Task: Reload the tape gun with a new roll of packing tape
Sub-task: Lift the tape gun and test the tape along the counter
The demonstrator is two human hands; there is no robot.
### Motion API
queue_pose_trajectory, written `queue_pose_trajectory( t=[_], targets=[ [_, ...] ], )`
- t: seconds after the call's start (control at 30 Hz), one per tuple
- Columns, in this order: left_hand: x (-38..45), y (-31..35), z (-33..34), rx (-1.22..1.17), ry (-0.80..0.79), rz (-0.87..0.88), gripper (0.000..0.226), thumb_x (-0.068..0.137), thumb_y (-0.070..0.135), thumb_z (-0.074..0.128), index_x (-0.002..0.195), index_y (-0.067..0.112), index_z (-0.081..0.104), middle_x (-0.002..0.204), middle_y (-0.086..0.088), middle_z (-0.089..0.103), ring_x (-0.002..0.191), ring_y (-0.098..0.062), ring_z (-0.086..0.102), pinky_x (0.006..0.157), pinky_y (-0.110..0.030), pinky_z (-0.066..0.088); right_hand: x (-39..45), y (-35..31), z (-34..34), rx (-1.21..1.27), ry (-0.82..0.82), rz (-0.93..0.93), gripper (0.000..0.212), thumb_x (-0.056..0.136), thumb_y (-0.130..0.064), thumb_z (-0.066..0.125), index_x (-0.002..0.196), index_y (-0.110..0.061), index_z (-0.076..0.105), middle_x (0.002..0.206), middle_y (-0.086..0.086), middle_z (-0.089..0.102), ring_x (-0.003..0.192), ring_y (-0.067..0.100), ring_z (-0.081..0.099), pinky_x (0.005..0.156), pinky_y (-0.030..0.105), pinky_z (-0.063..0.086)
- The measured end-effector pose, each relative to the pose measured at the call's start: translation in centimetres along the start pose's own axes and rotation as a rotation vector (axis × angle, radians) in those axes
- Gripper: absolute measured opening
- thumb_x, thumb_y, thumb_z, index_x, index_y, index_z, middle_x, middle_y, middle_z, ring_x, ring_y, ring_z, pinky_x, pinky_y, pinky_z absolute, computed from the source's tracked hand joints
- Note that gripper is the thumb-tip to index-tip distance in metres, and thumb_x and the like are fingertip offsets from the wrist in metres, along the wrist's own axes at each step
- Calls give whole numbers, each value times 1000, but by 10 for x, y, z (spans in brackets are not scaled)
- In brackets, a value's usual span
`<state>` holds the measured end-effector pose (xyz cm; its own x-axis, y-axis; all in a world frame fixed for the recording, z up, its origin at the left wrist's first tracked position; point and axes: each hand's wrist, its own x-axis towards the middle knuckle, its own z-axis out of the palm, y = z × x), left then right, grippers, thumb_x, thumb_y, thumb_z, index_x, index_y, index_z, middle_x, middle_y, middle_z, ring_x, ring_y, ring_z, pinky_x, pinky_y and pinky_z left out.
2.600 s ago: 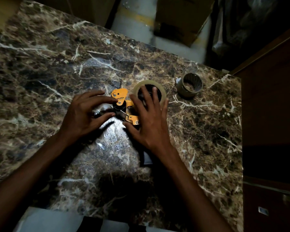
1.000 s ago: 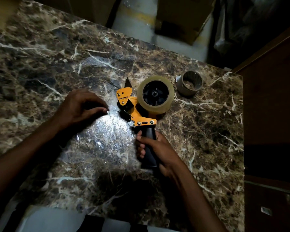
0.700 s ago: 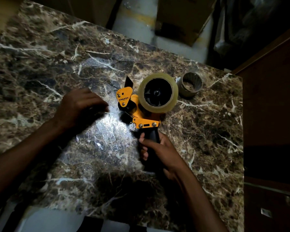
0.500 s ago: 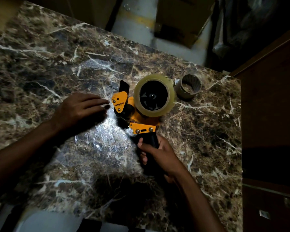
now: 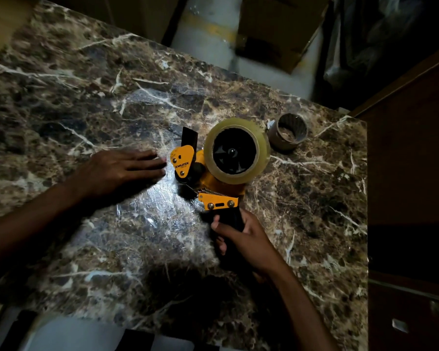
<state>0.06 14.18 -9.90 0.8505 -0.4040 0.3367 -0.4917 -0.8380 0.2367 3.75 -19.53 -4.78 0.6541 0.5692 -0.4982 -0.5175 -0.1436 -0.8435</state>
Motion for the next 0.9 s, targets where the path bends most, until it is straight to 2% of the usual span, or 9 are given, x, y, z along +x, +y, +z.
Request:
queue_pose_trajectory(
  t=[0.1,0.2,0.27,0.37,0.43,0.5,0.63,0.73,0.9],
  targets=[
    [3,6,-5,-26,-18,-32,37,108,31,56,127,14,81,137,-4,74,129,-36,69,106,-53,59,-4,3,-2,0,-20,5,12,100,-2,63,95,-13,62,60,8,53,51,19,45,54,27,42],
    [-2,10,-8,-100,-2,-96,35,104,30,60,123,11,82,136,-5,74,131,-34,66,117,-34,48,-7,6,-3,-2,-10,15,11,97,-8,67,93,-17,64,61,7,54,51,19,46,55,28,41],
    [-5,10,-6,-142,30,-150,30,102,26,66,120,10,83,134,-6,76,129,-33,70,118,-30,48,-7,7,-2,-14,6,11,8,94,-11,69,93,-17,64,61,8,54,51,20,47,56,29,41],
    [2,17,-3,-152,65,-238,25,101,30,75,115,13,85,122,-5,82,115,-27,77,98,-44,60,-6,6,-2,-22,25,-13,7,95,-10,68,95,-15,64,58,8,55,50,20,47,55,28,42],
    [7,24,-4,-164,85,-314,28,101,39,73,109,17,86,107,-4,81,96,-28,74,83,-44,56,-6,5,0,-4,28,-13,7,96,-7,67,96,-14,64,57,8,54,49,20,46,54,28,41],
    [12,31,-9,-241,106,-476,39,101,57,65,108,26,86,90,3,74,79,-22,67,71,-41,53,-6,2,2,3,26,-6,9,97,-6,67,96,-14,63,58,6,53,49,18,45,54,28,40],
    [23,51,-20,-639,86,-876,42,88,85,55,104,54,79,77,22,80,62,-10,76,59,-23,55,-7,-2,4,-45,38,-9,15,99,-4,66,93,-17,64,57,4,54,47,16,46,50,26,39],
    [34,64,-18,-1010,137,-1080,46,89,69,68,106,30,84,82,-7,84,48,-33,67,52,-34,53,-7,-6,5,-56,43,-21,14,99,-3,66,93,-15,64,57,4,54,46,15,47,48,25,40],
    [50,65,-14,-1032,241,-1204,22,101,29,70,90,15,83,82,-7,83,38,-22,63,36,-25,48,-11,-14,9,-55,35,-19,16,100,-2,64,92,-16,65,59,1,56,48,14,47,51,27,40]
  ],
)
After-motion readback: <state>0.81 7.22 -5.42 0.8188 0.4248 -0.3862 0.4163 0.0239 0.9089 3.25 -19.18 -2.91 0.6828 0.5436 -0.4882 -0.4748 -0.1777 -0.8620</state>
